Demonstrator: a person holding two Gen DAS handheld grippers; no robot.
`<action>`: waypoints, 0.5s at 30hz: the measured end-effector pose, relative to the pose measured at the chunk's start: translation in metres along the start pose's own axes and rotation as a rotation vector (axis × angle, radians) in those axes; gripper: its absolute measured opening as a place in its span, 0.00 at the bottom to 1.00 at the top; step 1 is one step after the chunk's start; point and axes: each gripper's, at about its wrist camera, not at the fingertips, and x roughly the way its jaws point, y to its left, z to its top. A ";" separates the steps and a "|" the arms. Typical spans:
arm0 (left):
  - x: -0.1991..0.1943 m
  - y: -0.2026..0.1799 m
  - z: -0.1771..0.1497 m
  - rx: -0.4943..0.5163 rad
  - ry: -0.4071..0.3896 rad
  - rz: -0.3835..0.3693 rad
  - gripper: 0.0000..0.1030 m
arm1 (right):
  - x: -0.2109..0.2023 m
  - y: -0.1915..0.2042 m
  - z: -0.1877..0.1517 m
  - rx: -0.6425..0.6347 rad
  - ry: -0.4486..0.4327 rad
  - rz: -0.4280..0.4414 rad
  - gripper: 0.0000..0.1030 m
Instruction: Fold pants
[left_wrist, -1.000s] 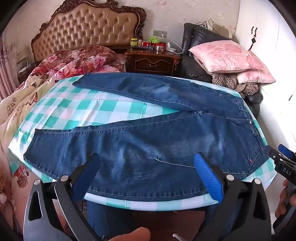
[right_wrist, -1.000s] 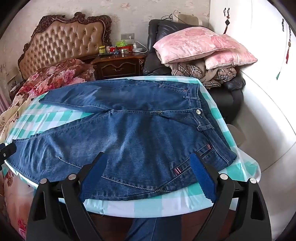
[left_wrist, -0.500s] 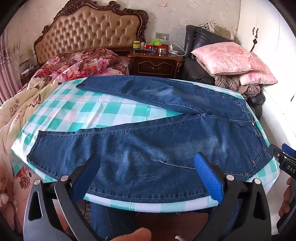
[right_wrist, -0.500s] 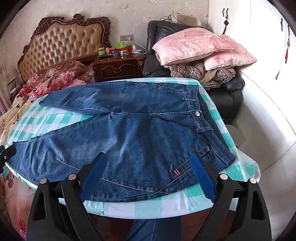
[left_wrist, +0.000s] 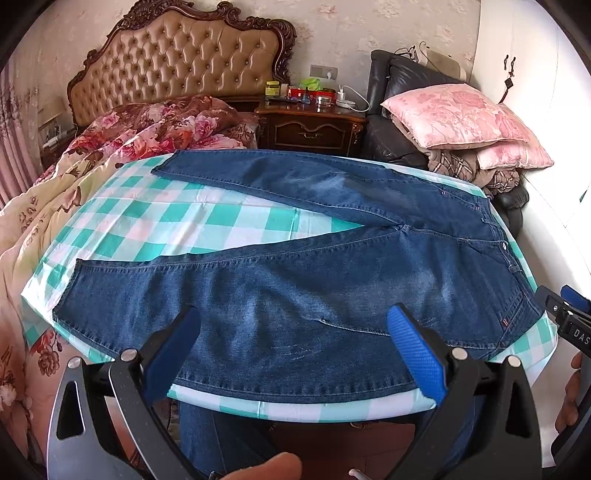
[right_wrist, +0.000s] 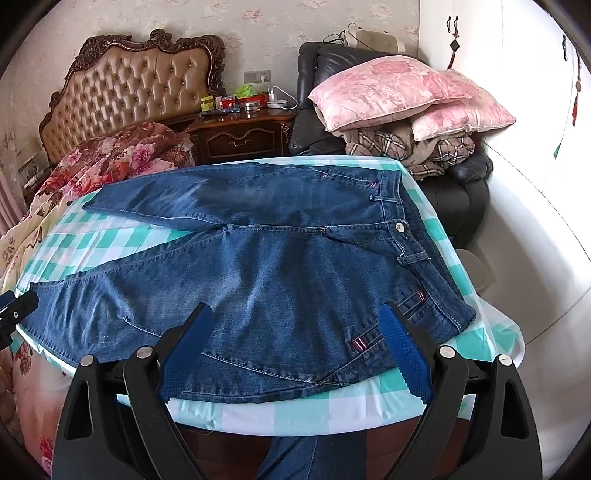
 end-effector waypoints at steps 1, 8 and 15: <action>0.000 0.000 0.000 -0.002 0.000 0.000 0.98 | 0.000 0.000 0.000 0.001 0.001 0.000 0.85; 0.000 0.000 0.000 0.000 0.000 -0.001 0.98 | 0.001 -0.001 0.000 0.005 0.003 0.000 0.85; 0.000 0.001 0.000 -0.001 0.000 0.001 0.98 | 0.002 0.000 -0.002 0.006 0.007 0.000 0.85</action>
